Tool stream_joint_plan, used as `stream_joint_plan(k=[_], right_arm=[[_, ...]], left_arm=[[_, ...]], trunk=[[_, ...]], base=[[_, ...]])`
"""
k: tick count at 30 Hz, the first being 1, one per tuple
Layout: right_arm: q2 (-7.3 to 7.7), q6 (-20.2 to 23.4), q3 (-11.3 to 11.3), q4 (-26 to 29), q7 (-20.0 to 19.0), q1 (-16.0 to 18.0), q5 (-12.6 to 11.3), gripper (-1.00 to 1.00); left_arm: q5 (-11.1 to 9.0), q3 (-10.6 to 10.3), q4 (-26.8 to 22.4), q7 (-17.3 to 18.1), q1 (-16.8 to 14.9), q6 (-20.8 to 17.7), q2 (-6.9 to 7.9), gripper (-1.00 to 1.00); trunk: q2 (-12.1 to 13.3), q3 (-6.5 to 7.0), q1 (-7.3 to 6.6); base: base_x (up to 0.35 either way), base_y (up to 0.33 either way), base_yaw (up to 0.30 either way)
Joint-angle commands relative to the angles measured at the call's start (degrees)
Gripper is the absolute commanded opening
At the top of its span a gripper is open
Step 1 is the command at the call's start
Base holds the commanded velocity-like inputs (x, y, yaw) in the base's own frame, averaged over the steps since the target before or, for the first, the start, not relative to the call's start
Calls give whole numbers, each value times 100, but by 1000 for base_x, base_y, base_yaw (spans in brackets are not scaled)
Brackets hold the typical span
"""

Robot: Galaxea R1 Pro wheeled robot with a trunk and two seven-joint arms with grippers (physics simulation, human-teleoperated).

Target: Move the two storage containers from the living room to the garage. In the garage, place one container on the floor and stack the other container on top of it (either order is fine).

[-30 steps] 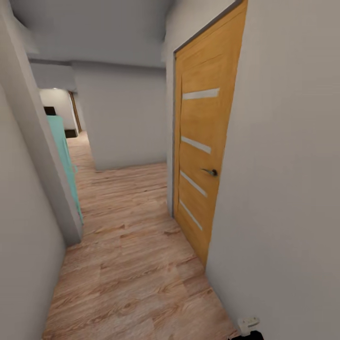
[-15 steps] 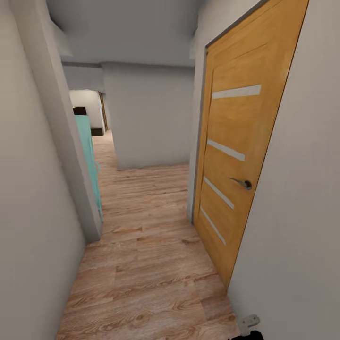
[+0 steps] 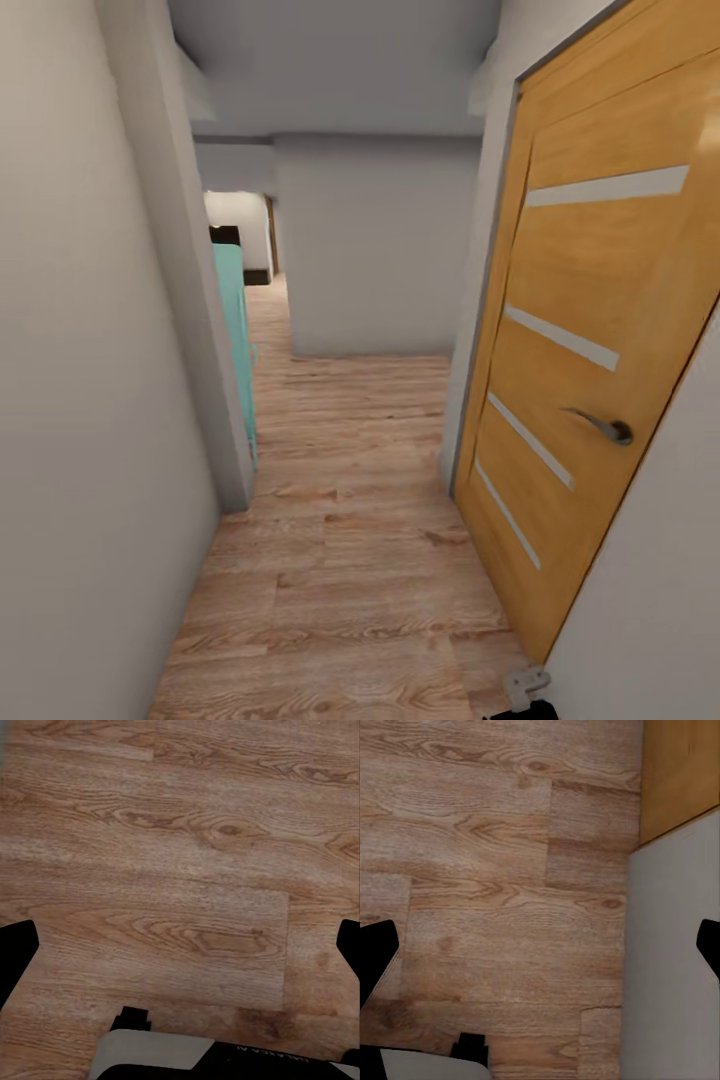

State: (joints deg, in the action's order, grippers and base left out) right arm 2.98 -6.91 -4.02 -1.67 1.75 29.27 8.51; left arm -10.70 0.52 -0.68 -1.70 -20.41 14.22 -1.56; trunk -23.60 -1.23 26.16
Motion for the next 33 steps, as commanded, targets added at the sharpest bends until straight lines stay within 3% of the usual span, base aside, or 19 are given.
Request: stream_joint_plan(k=[1, 17, 33], right_arm=[[1, -29, -37, -18, 18, 9, 28, 100], [1, -29, -37, -18, 18, 9, 28, 100], [0, -29, -37, -18, 18, 9, 28, 100]], left_arm=[[-20, 1, 7, -8, -7, 19, -2, 100], [-20, 0, 7, -14, -7, 19, -2, 100], [-12, 0, 7, -14, -7, 19, -2, 100]], trunk=[[-12, -13, 7], [-12, -13, 7], [-12, -13, 7]], base=[[328, 0, 296], [328, 0, 290], [328, 0, 15]])
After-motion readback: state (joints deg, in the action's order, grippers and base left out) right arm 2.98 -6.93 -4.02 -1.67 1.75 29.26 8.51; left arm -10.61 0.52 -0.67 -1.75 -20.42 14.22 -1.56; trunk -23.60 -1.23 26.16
